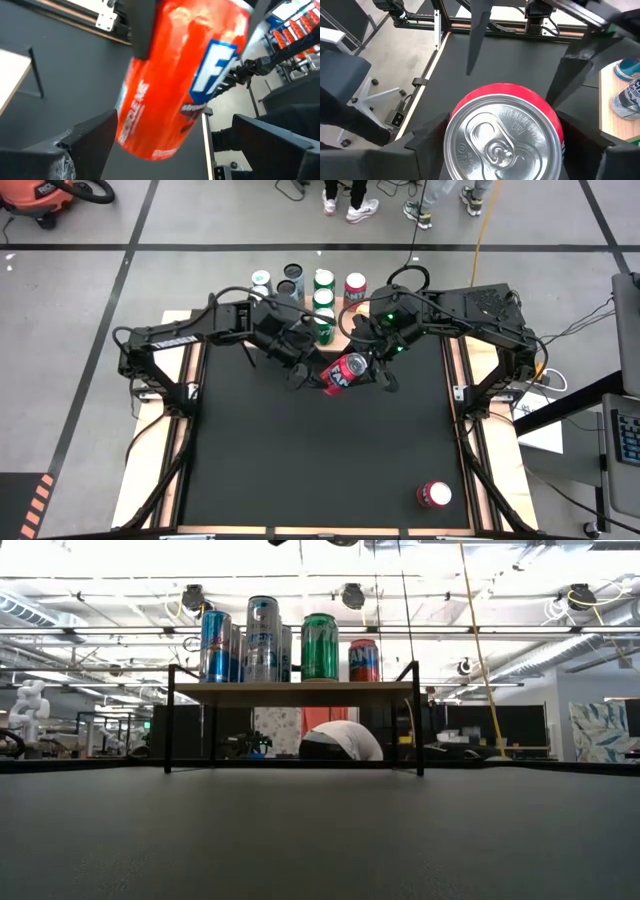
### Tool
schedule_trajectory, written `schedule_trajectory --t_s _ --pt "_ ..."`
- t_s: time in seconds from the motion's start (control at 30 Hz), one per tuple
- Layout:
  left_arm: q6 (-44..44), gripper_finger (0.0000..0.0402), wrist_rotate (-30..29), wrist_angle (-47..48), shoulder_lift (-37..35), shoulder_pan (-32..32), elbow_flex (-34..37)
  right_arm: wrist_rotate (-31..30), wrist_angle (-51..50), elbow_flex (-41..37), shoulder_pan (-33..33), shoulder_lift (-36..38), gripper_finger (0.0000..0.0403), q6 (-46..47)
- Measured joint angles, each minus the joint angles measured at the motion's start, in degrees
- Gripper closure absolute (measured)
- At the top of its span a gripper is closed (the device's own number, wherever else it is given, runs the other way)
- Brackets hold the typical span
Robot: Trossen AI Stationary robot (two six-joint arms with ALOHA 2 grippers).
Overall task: Place canned beverage on shelf
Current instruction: Put the top orange soda can on the shelf
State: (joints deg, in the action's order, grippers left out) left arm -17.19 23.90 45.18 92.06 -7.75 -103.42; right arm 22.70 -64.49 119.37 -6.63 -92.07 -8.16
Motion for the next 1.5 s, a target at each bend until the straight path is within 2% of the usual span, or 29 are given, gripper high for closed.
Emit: schedule_trajectory --t_s 0.6,0.93,1.2,1.4,1.5 --pt "5.9 0.0002 -0.1 -4.3 3.0 0.0 0.0 -0.3 2.2 0.0 0.0 0.0 0.0116 1.6" --pt "7.6 0.0004 2.6 -9.2 4.8 1.4 0.0 0.2 2.4 0.0 0.0 0.1 0.0117 1.7" --pt "7.7 0.0046 3.5 -9.1 6.0 2.2 0.0 0.6 2.3 -0.1 0.0 0.1 0.0117 2.6" --pt "7.7 0.0105 4.0 -8.6 6.0 2.2 0.0 0.7 2.0 -0.1 0.0 0.1 0.0117 3.0" --pt "7.5 0.0113 4.0 -8.8 6.0 2.2 0.0 0.3 1.6 -0.1 0.0 0.1 0.0116 3.2"
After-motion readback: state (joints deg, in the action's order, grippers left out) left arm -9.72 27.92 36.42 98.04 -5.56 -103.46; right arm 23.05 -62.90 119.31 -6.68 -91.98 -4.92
